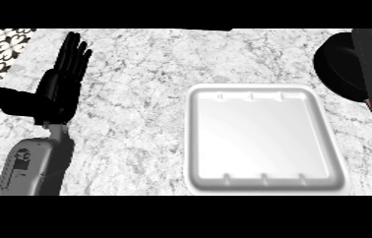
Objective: Pick the croissant from the tray and place it in the pot
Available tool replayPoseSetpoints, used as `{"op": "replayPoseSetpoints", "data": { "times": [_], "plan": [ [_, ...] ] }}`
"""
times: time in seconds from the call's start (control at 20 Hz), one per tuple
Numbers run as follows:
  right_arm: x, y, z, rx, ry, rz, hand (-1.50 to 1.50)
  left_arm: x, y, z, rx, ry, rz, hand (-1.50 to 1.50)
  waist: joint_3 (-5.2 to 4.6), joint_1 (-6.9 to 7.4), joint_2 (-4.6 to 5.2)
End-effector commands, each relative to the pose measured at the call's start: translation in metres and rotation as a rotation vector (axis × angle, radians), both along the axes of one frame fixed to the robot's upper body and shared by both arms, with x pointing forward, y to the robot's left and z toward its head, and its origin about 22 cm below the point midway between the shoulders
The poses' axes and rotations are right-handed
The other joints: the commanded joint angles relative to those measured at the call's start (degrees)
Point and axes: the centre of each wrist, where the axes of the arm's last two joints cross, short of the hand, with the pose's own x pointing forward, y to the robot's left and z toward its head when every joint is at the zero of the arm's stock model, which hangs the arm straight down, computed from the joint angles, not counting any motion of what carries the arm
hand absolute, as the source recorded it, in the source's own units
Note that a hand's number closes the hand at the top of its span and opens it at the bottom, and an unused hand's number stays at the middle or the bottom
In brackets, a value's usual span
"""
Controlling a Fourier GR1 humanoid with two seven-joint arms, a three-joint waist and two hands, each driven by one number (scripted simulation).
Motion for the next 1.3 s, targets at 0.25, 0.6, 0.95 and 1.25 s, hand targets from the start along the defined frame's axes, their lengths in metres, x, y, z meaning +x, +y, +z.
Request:
{"op": "replayPoseSetpoints", "data": {
  "times": [0.25, 0.6, 0.95, 1.25],
  "plan": [
    [-0.008, -0.037, -0.040, 0.077, -0.107, -0.085, 1.50, -0.004, 0.011, -0.006, -0.002, 0.022, 0.049, 0.00, 0.07, -2.10, -0.71],
    [-0.022, -0.079, -0.073, 0.085, -0.072, -0.117, 1.50, -0.009, 0.002, -0.020, -0.017, 0.016, 0.038, 0.00, 0.08, -2.07, -0.54],
    [-0.036, -0.106, -0.096, 0.432, -0.190, -0.119, -1.50, -0.007, 0.008, 0.003, 0.006, -0.001, 0.042, 0.00, 0.28, -2.39, -0.78],
    [-0.041, -0.121, -0.103, 0.450, -0.196, 0.058, -1.50, -0.006, 0.013, 0.001, 0.005, 0.003, 0.015, 0.00, 0.22, -1.16, -0.17]
  ]
}}
